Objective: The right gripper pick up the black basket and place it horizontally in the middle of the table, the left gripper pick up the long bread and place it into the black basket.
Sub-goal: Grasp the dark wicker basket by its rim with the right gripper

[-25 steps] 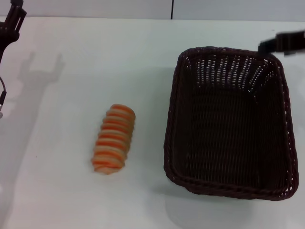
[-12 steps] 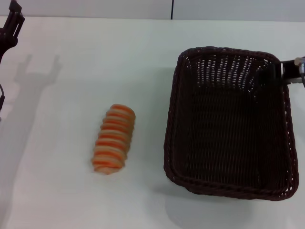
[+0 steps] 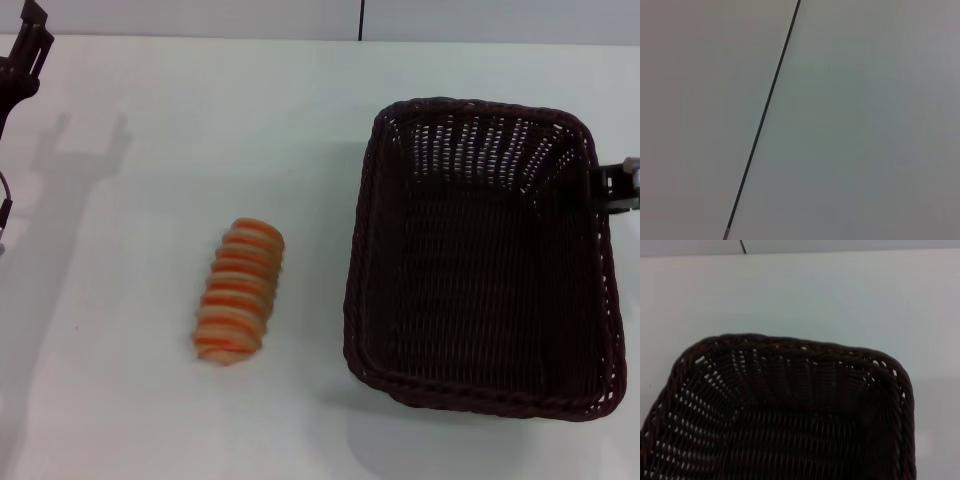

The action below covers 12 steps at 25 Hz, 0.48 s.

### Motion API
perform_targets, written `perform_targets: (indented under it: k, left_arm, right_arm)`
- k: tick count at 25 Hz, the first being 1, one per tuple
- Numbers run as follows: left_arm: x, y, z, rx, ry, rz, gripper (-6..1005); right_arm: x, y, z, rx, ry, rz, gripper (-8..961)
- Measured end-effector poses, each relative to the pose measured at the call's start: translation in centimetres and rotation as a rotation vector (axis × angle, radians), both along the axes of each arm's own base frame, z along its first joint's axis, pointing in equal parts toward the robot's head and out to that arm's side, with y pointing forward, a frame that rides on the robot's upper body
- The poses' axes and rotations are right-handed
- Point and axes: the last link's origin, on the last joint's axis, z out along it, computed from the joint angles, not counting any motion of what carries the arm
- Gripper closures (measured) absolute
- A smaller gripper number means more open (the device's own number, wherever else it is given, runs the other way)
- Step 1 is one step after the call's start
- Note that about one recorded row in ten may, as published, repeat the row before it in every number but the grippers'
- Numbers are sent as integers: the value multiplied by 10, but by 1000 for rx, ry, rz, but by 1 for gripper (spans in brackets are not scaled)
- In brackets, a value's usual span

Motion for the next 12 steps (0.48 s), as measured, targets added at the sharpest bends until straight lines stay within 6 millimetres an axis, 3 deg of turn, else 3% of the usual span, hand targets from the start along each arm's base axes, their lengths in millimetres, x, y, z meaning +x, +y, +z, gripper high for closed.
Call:
perform_targets:
  k: [12]
  left_arm:
    - [0,-1,0,1,-3,1,187]
  right_arm:
    - [5,0,-1,7,-22,-27,393]
